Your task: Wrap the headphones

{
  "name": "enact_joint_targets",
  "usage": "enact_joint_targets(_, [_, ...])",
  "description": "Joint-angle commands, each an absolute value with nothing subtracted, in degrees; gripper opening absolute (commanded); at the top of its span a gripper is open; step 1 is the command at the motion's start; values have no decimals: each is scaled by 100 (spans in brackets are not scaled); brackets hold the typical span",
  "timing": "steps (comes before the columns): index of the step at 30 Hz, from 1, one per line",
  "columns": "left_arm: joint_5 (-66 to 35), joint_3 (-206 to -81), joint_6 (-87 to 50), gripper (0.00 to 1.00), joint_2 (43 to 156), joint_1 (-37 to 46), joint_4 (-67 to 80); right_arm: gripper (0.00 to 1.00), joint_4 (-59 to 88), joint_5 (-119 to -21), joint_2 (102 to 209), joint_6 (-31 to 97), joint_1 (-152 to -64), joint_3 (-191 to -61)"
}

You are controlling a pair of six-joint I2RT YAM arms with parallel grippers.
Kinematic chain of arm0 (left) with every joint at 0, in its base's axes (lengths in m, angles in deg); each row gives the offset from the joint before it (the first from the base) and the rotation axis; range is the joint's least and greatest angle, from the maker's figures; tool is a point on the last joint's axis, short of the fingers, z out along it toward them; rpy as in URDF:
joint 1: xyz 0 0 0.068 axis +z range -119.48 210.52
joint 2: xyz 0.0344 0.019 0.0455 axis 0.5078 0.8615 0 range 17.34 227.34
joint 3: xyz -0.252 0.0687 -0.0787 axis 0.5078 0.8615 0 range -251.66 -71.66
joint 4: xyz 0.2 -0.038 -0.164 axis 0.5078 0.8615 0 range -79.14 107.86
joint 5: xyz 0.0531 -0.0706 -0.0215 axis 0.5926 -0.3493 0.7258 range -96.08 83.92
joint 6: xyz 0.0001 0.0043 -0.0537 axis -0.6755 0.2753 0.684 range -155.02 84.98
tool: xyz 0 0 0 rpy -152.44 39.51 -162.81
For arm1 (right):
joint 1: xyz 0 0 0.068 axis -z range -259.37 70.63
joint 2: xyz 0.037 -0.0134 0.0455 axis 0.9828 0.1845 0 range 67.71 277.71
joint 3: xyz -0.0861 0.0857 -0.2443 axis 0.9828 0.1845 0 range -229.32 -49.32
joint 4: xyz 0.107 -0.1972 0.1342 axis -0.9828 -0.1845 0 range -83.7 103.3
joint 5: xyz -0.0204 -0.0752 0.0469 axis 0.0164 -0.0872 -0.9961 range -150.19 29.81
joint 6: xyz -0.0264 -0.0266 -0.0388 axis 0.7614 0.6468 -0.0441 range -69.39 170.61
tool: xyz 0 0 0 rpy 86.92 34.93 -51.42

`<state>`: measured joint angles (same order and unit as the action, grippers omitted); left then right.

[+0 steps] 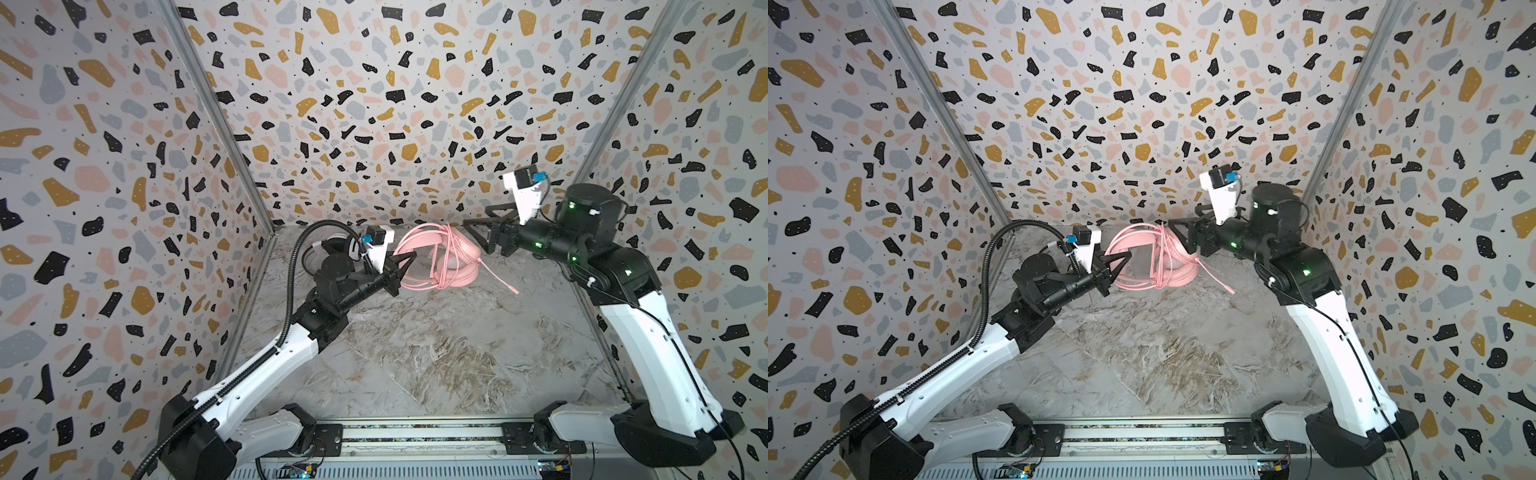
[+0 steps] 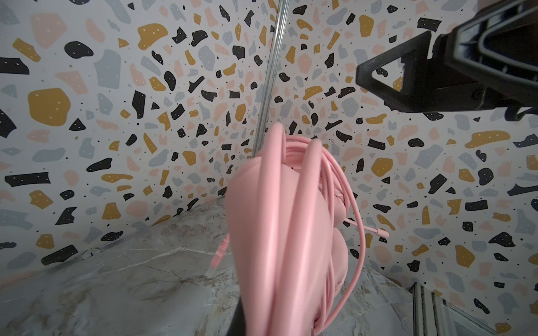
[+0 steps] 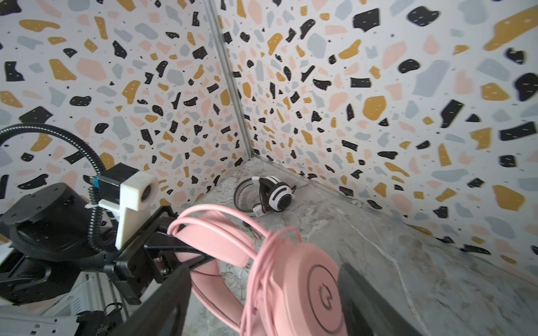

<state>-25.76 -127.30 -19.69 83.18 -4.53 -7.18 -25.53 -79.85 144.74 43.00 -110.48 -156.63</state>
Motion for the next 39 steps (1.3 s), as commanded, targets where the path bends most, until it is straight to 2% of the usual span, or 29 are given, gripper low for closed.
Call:
enact_joint_targets(1, [-2730,-12837,-2046,0,8129,-446,-1655,81,-3614,-7099,14883,4737,-11567,-16062])
enact_joint_targets(5, [-2735,-12818,-2023,0,8106,-448,-1665,79,-3812,-6125,15180,4831,-11849,-16295])
enact_joint_targets(9, [-2735,-12776,-2017,0,8078,-455,-1673,78,-3898,-5597,15339,4884,-12021,-16552])
enact_joint_targets(15, [-2705,-12730,-2009,0,8053,-456,-1672,76,-3953,-5488,15393,4998,-12059,-16749])
enact_joint_targets(21, [-2638,-12739,-1999,0,8053,-460,-1658,67,-4477,-5560,15701,5112,-12059,-17237])
enact_joint_targets(30, [-2681,-12712,-1894,0,8093,-482,-1761,61,-4372,-5647,15734,5113,-12068,-16913])
enact_joint_targets(35, [-2691,-12703,-1899,0,8047,-532,-1733,50,-4242,-5341,15893,5120,-12102,-16913])
enact_joint_targets(39, [-2675,-12677,-1903,0,8018,-545,-1726,48,-4242,-5105,16004,5154,-12227,-16904])
